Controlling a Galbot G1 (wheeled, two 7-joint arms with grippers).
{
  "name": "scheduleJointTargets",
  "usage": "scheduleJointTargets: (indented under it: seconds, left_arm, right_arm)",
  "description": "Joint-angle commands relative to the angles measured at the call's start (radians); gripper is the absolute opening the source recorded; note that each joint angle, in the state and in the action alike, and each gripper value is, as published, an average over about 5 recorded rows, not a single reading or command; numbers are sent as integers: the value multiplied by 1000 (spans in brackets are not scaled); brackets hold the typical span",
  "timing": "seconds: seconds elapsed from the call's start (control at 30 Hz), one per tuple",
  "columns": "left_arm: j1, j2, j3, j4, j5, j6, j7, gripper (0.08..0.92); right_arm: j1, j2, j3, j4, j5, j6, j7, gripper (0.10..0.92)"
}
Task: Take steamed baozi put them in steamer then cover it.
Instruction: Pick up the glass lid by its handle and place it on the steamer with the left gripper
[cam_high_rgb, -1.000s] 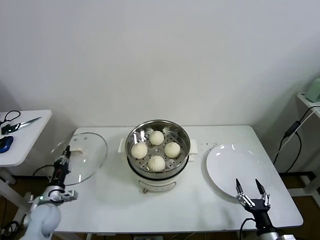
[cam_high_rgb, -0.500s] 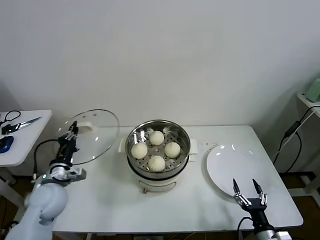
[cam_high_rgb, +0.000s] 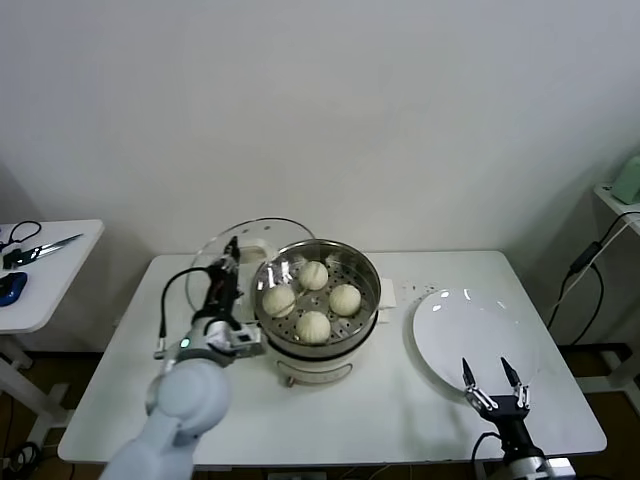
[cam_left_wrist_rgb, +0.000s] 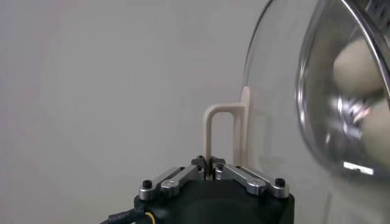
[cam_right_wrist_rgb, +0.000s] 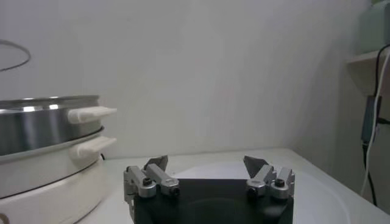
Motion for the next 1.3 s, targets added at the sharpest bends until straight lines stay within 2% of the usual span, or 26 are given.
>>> scheduleJointTargets:
  seconds: [0.03,0.3,0.53,0.93,1.3]
  left_arm:
    - [-62,-85,142,-46,121,91,71,146]
    - [-60,-262,202,53,281,68,73,146]
    - [-49,-350,219,136,352,60,43,146]
    - [-32,-396,219,211,434,53,27,146]
    - [-20,-394,203,265,475,36,-7,146]
  right_arm:
    - [5,-11,-7,-14,2,9,3,823]
    - [-1,-24,-2,-8,18,16,3,823]
    - [-7,-22,2,-5,20,20,5,823]
    - [-12,-14,3,-7,22,33,10,823]
    - [-17,-9,8,-3,21,40,12,823]
